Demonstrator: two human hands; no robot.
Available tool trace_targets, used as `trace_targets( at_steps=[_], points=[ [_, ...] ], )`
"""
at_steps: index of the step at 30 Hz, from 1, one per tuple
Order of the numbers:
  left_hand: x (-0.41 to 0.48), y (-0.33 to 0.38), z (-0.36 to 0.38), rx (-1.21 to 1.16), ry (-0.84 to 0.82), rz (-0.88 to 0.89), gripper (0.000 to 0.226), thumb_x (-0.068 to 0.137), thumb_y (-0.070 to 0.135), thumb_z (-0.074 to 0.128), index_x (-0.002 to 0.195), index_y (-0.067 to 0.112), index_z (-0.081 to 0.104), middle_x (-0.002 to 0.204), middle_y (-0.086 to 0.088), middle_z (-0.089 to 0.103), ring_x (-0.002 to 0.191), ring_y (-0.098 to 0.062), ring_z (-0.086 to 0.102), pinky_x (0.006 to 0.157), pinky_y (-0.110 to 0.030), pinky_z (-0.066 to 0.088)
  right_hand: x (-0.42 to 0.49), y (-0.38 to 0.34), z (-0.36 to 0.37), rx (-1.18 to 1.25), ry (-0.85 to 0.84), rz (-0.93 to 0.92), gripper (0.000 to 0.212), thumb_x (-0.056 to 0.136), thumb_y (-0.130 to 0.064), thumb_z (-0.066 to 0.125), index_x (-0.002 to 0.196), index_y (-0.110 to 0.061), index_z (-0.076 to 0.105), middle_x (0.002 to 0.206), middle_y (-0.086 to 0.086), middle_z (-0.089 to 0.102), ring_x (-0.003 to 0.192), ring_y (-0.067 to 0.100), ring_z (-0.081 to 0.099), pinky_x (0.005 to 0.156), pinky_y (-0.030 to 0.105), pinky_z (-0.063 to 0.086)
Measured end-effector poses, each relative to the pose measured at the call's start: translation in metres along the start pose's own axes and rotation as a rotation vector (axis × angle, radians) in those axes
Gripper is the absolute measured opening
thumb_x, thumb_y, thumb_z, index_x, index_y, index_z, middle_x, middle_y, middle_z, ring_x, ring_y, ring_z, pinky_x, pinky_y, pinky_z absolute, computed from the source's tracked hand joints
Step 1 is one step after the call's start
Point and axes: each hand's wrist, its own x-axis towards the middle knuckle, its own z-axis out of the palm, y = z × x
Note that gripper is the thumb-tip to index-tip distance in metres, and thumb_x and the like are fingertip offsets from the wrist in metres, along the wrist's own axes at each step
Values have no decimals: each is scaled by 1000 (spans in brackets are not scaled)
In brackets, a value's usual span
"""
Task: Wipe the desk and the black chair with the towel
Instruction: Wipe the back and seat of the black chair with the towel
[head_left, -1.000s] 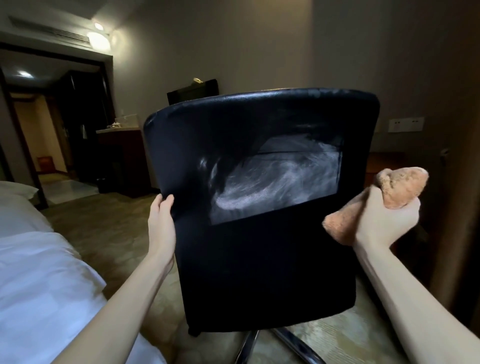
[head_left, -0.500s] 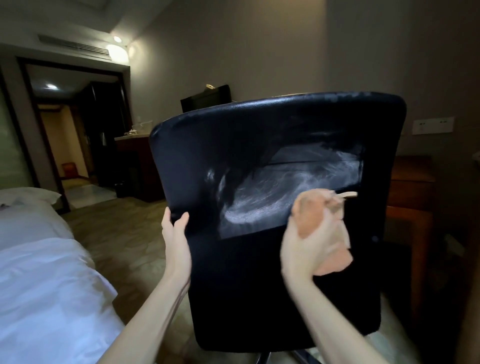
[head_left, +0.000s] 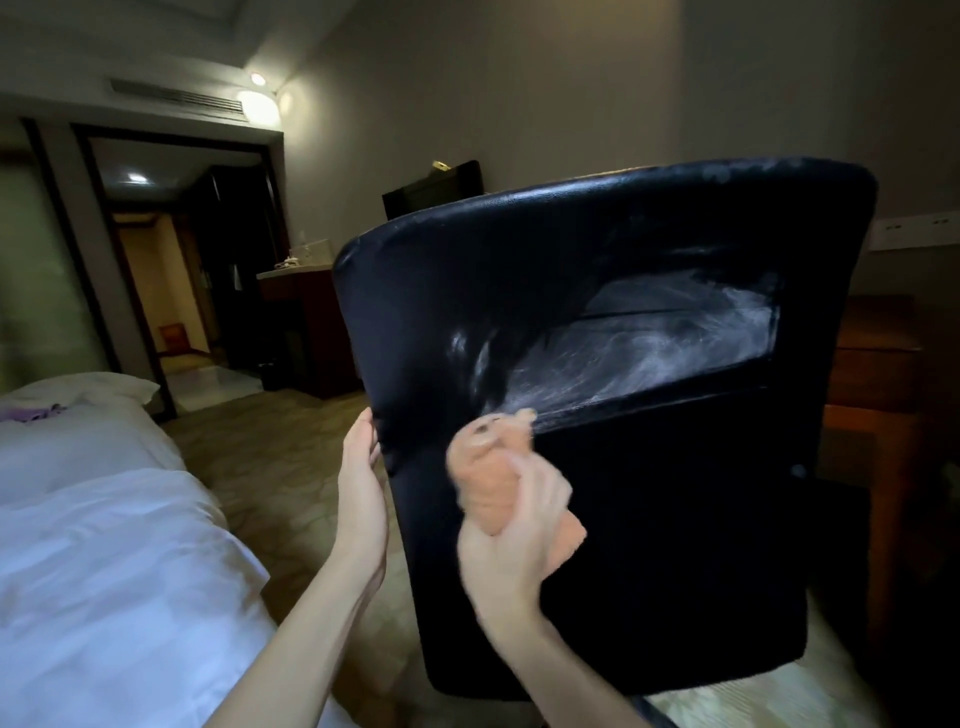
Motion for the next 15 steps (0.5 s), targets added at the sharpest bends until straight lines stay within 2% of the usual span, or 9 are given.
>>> trace_targets(
  at_steps=[3,5,7,8,10,12,14,15],
  points=[
    [2,-3,9,27,14,12,48,110,40,40,157,32,42,152,16,50,138,-8,48,110,-30,40,52,6,-45,121,279,105,61,72,-3,68,124,-31,52,114,-21,49,112,32,57,98,48,48],
    [4,-7,16,35,28,-1,62,106,48,43,164,33,26,160,17,36,146,-9,36,121,-36,30,91,13,-76,52,435,108,58,77,-8,66,130,-28,51,120,-16,52,116,32,55,103,35,41],
    [5,-9,24,43,18,-24,84,94,61,47,166,37,11,170,14,20,155,-14,24,128,-46,20,125,23,-104,30,516,126,59,83,-10,66,137,-25,48,129,-9,55,122,25,54,108,31,39],
    [6,-10,28,34,14,-31,90,91,64,48,166,38,5,172,12,13,157,-15,20,129,-48,17,138,28,-116,34,534,121,62,85,-12,67,141,-25,45,134,-7,56,126,21,55,112,37,40],
    [6,-12,31,27,13,-27,85,99,59,47,166,36,0,174,11,6,159,-15,14,130,-47,12,158,40,-136,-15,523,155,69,89,-21,67,150,-28,35,145,-2,57,137,17,51,117,50,35],
    [4,-11,31,19,2,-33,79,104,54,45,166,37,0,174,12,4,159,-15,12,129,-46,11,172,53,-144,-140,443,287,73,94,-29,64,157,-29,28,159,9,42,148,27,38,122,56,24],
    [1,-9,28,14,-15,-38,85,97,62,48,165,41,1,173,14,7,159,-15,14,129,-48,13,176,63,-138,-170,361,492,77,98,-38,61,162,-27,20,168,17,20,154,36,24,124,56,18],
    [1,-8,26,5,-22,-48,91,90,68,51,164,45,3,173,15,9,158,-15,16,129,-50,15,173,63,-130,-147,329,528,80,98,-42,60,164,-27,16,170,16,15,156,35,19,124,58,15]
  ],
)
